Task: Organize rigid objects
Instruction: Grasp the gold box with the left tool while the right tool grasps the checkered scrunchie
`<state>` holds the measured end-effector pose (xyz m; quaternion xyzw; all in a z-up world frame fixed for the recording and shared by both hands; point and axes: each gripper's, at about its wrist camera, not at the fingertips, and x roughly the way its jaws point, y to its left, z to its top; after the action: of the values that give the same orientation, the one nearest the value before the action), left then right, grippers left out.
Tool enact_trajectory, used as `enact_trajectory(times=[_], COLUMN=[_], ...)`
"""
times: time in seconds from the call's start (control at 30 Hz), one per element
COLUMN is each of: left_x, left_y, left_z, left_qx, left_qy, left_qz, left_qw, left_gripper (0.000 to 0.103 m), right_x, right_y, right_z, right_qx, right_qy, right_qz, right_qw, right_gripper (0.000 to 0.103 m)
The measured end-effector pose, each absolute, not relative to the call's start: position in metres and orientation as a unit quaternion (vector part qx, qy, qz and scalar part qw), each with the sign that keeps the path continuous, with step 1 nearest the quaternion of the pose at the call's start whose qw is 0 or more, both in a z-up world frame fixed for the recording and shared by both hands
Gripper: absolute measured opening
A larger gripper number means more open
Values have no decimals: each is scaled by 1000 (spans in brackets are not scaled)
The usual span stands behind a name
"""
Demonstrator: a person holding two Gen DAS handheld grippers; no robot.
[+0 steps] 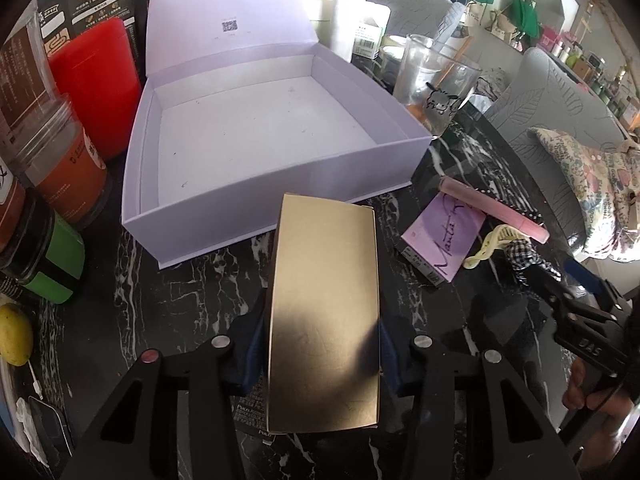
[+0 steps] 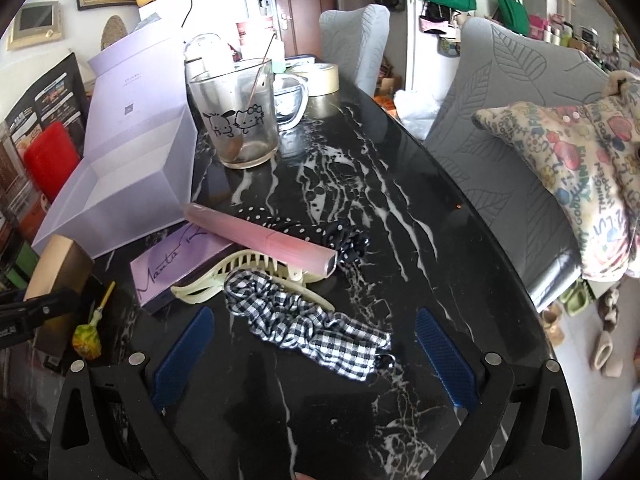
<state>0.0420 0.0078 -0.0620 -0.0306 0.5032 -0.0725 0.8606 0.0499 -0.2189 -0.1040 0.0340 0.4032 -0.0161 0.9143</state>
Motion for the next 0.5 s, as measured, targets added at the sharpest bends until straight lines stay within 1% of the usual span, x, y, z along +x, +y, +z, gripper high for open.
enact_trajectory(times=[0.3,0.33,0.37,0.47,0.5], left_x=[37,37,37,36,35], left_y=[2,2,1,0,0], left_z=[-56,-56,-56,-56,-56], left_qx=[-45,-46,-46,-44,-45], left_qy=[501,501,500,500,499], left_qz=[-94,-95,-97,-98,-99], left_qw=[859,859,859,860,860], left_gripper=[47,47,47,47,47], right_x=[61,60,59,56,55], right_y=[-216,-215,-215,-214,-213], right_z=[-121,-120,-119,-118,-118], right_qx=[35,35,36,26,20], right_qy=[421,419,415,414,415], right_qz=[-9,-9,-5,-12,-14], right_qw=[906,907,909,910,909], right_gripper=[103,99,91,79,76])
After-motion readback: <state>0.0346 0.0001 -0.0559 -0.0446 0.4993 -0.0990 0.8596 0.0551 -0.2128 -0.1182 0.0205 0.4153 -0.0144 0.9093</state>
